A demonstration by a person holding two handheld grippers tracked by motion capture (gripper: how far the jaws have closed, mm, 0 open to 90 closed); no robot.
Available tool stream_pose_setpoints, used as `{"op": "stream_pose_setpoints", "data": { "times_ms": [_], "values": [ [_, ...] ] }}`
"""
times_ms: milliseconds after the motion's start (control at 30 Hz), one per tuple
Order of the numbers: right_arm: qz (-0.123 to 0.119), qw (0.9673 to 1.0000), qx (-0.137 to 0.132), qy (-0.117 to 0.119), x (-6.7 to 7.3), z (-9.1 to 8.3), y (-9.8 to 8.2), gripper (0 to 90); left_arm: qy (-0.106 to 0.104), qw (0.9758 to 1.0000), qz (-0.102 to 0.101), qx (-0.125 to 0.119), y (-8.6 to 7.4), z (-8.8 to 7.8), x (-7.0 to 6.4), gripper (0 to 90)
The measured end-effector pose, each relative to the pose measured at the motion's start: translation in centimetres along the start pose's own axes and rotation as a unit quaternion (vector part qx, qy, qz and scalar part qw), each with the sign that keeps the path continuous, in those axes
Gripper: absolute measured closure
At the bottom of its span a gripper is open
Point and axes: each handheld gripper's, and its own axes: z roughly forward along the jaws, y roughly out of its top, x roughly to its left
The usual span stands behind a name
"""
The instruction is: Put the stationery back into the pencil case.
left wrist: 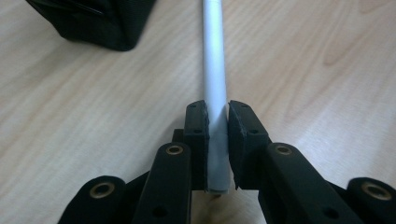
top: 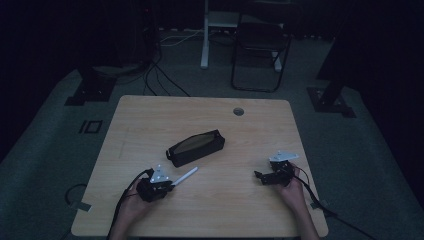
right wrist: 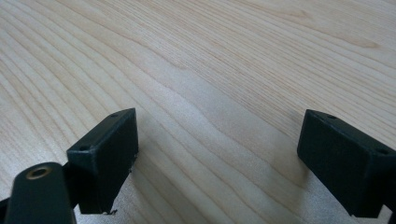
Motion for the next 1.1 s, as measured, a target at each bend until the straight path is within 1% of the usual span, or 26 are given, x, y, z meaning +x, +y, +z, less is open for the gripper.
{"op": "stream_pose_setpoints", "data": {
  "times_ms": [100, 167, 233, 300, 467, 533, 600, 700, 900, 1033, 1067, 1100],
  "values": [
    [0.000, 1.0000, 0.000, 0.000, 0.0, 0.0, 0.0, 12.6, 0.001, 1.0000, -0.001, -0.001, 0.2, 0.2, 0.1, 79.0],
    [0.000, 1.0000, 0.000, 0.000, 0.0, 0.0, 0.0, 12.6, 0.001, 1.0000, 0.002, -0.002, 0.3, 0.1, 0.1, 79.0],
    [0.000, 1.0000, 0.000, 0.000, 0.0, 0.0, 0.0, 12.6, -0.004, 1.0000, 0.002, -0.005, 0.3, 0.0, 0.1, 79.0],
    [0.000, 1.0000, 0.000, 0.000, 0.0, 0.0, 0.0, 12.6, -0.011, 0.9999, -0.002, -0.012, 0.4, -0.2, 0.2, 79.1],
    [0.000, 1.0000, 0.000, 0.000, 0.0, 0.0, 0.0, 12.6, -0.020, 0.9993, -0.007, -0.030, 0.6, -0.7, 0.5, 79.1],
    [0.000, 1.0000, 0.000, 0.000, 0.0, 0.0, 0.0, 12.6, -0.021, 0.9990, -0.010, -0.038, 0.7, -1.0, 0.6, 79.1],
    [0.000, 1.0000, 0.000, 0.000, 0.0, 0.0, 0.0, 12.6, -0.021, 0.9989, -0.009, -0.041, 0.8, -1.2, 0.6, 79.1],
    [0.000, 1.0000, 0.000, 0.000, 0.0, 0.0, 0.0, 12.6, -0.025, 0.9984, -0.010, -0.050, 1.0, -1.5, 0.6, 79.1],
    [0.000, 1.0000, 0.000, 0.000, 0.0, 0.0, 0.0, 12.6, -0.024, 0.9980, -0.005, -0.058, 1.3, -2.0, 0.6, 79.1],
    [0.000, 1.0000, 0.000, 0.000, 0.0, 0.0, 0.0, 12.6, -0.022, 0.9972, -0.006, -0.072, 1.4, -2.5, 0.5, 79.1],
    [0.000, 1.0000, 0.000, 0.000, 0.0, 0.0, 0.0, 12.6, -0.022, 0.9972, -0.005, -0.072, 1.4, -2.7, 0.5, 79.1],
    [0.000, 1.0000, 0.000, 0.000, 0.0, 0.0, 0.0, 12.6, -0.022, 0.9967, -0.006, -0.078, 1.5, -2.8, 0.5, 79.1]
  ]
}}
